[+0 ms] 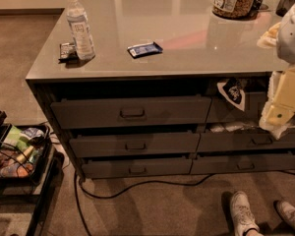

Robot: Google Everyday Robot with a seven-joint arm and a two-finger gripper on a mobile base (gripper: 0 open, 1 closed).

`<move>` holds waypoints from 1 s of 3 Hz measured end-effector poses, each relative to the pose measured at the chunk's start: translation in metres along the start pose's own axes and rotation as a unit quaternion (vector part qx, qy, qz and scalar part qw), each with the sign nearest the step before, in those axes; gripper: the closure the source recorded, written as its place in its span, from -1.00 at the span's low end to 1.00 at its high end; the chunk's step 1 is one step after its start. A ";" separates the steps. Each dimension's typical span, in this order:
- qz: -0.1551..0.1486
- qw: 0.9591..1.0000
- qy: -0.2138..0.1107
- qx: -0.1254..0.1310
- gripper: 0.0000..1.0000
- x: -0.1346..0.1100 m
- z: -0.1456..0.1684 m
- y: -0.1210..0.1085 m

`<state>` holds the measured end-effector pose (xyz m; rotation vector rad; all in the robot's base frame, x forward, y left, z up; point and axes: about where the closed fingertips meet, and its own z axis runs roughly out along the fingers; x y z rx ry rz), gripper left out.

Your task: Open middle drawer

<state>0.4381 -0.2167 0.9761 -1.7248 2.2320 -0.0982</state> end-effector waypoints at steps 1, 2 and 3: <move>0.000 1.000 0.000 0.000 -1.00 0.000 0.000 0.000; -0.008 0.999 -0.036 0.026 -1.00 -0.004 -0.001 -0.001; -0.031 0.993 -0.100 0.061 -1.00 -0.006 -0.001 0.033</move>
Offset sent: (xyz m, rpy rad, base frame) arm 0.0035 0.0121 0.0135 0.2322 -0.3036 0.0952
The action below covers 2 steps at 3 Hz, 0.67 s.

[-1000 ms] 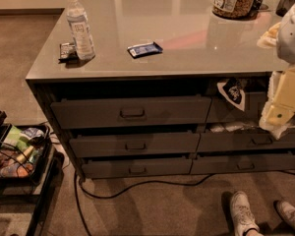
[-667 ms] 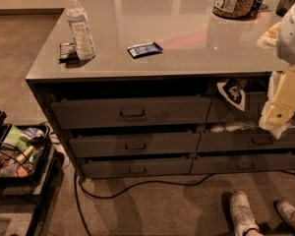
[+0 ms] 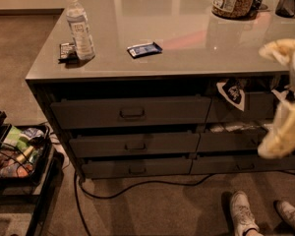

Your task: Open middle drawer

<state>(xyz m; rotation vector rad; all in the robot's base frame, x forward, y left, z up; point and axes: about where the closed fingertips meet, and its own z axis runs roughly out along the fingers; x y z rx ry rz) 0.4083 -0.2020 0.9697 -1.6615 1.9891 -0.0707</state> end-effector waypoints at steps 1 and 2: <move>0.000 0.998 -0.047 0.030 -1.00 0.008 0.016 0.040; -0.005 0.991 -0.120 0.063 -1.00 -0.002 0.055 0.034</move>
Offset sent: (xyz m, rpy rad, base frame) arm 0.0447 0.0772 -0.0527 0.5341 -0.3906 0.1317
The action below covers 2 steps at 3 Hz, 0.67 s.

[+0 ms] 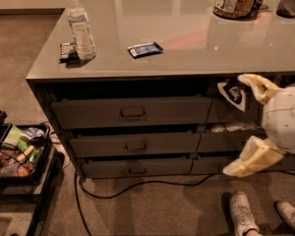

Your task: Open middle drawer

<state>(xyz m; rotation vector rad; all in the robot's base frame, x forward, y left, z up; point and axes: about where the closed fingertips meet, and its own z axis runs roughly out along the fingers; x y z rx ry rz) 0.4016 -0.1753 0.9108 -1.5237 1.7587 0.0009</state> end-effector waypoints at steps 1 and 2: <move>-0.018 0.999 -0.030 0.033 -1.00 -0.017 0.001 -0.018; -0.018 0.999 -0.030 0.033 -1.00 -0.017 0.001 -0.018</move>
Offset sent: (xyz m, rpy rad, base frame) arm 0.0153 0.0090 0.0159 0.0350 -0.0884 0.0156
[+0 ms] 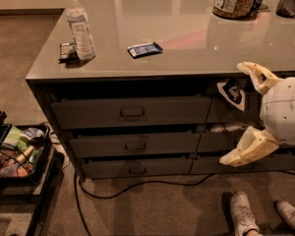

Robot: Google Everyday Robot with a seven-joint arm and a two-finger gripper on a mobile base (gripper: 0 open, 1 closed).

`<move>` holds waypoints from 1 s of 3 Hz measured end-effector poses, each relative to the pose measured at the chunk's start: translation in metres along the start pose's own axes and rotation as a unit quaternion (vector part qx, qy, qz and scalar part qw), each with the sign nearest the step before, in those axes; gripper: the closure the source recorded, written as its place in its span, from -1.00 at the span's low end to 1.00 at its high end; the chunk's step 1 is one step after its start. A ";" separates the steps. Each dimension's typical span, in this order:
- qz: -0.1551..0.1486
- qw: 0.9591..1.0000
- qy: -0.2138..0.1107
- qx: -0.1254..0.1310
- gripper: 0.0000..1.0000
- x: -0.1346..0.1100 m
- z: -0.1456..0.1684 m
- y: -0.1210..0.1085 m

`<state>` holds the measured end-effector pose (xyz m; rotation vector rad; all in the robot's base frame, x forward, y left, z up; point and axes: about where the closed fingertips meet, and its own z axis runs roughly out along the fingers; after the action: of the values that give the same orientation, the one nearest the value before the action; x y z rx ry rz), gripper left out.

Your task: Open middle drawer

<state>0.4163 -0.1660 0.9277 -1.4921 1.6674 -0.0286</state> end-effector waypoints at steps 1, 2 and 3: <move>-0.017 1.000 0.018 -0.014 -1.00 0.009 0.025 0.003; -0.035 0.998 0.032 -0.034 -1.00 0.033 0.076 0.002; -0.028 0.997 0.056 -0.047 -1.00 0.066 0.119 0.004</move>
Offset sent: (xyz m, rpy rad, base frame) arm 0.0940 0.0144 -0.1300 -0.1463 0.0735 0.0777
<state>0.4910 -0.1581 0.8142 -1.6332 1.7368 -0.0664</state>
